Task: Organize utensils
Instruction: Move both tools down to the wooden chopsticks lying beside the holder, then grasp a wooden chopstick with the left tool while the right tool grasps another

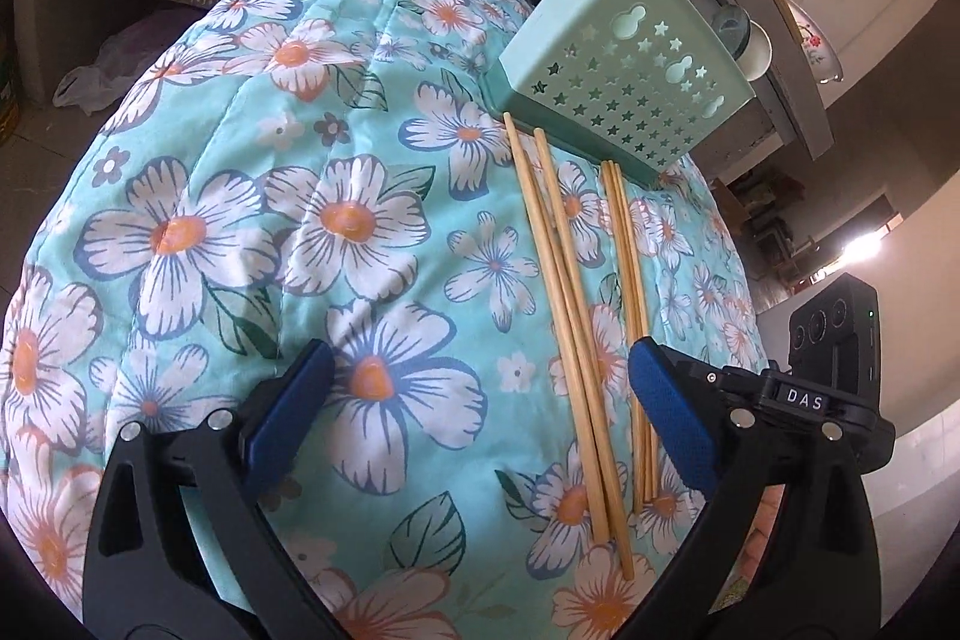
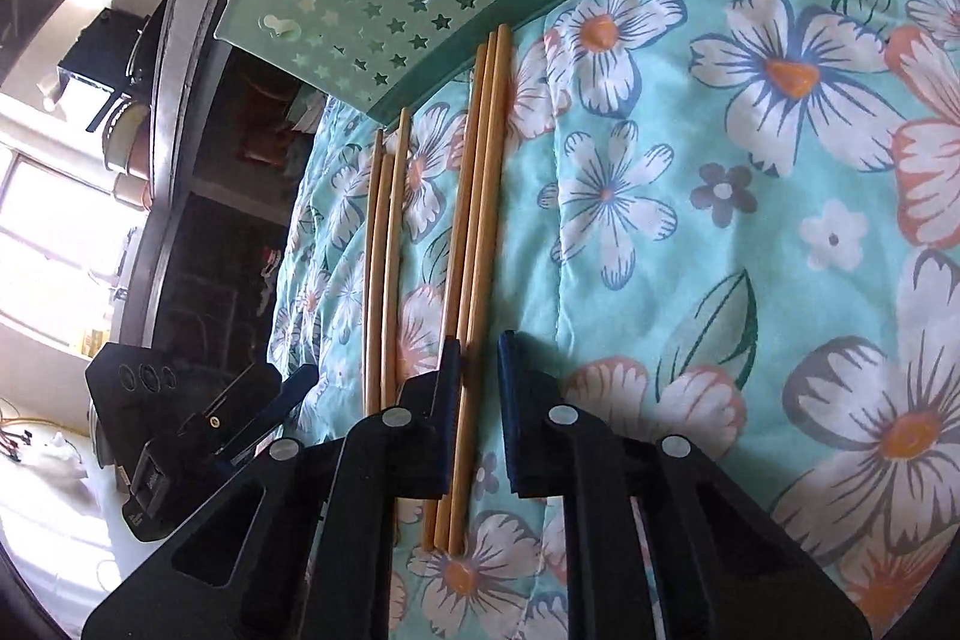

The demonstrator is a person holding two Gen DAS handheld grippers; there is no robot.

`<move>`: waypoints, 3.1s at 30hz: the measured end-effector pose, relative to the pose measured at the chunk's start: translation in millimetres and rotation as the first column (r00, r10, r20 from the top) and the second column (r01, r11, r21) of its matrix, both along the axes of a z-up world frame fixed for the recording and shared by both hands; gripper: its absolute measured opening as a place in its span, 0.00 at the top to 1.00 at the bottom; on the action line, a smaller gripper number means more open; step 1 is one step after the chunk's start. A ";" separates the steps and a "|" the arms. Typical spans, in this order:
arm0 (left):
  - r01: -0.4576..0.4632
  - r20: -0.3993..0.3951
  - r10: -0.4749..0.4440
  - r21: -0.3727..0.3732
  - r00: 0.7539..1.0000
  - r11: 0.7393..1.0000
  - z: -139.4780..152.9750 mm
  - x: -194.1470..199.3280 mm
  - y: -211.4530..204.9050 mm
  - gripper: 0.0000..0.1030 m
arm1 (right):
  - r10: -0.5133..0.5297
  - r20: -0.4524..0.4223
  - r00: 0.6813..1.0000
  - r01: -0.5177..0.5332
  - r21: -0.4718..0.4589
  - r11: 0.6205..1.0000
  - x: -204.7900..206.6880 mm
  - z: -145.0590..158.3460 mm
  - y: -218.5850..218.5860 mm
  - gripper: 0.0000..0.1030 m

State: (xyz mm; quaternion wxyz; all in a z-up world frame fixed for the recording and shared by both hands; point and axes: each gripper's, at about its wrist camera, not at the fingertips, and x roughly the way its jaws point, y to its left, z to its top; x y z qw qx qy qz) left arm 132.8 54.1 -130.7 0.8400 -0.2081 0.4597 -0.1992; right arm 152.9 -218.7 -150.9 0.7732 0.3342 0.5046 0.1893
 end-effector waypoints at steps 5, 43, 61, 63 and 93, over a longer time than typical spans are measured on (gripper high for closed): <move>0.006 0.007 -0.007 0.050 1.000 0.999 0.7 -1.2 -6.9 0.08 | -0.005 -0.014 1.000 0.006 0.041 0.999 1.6 -0.6 -4.5 0.92; 0.063 -0.107 -0.084 -0.182 0.991 0.981 -15.3 29.1 -32.0 0.94 | -0.131 -0.045 0.990 0.136 0.118 0.984 -52.7 -13.2 -79.0 0.93; 0.014 -0.043 -0.021 -0.147 0.999 0.989 15.4 -10.5 -7.3 0.95 | -0.132 -0.046 0.990 0.134 0.060 0.989 -55.2 -0.5 -70.3 0.93; 0.001 -0.039 -0.006 -0.120 0.999 0.993 17.8 -17.5 -4.2 0.95 | -0.127 -0.052 0.991 0.129 0.050 0.990 -59.8 0.8 -70.8 0.93; 0.138 -0.010 -0.140 0.269 0.990 0.953 29.3 42.5 -34.4 0.68 | 0.085 0.046 0.995 -0.062 -0.373 0.926 17.3 45.9 -29.6 0.70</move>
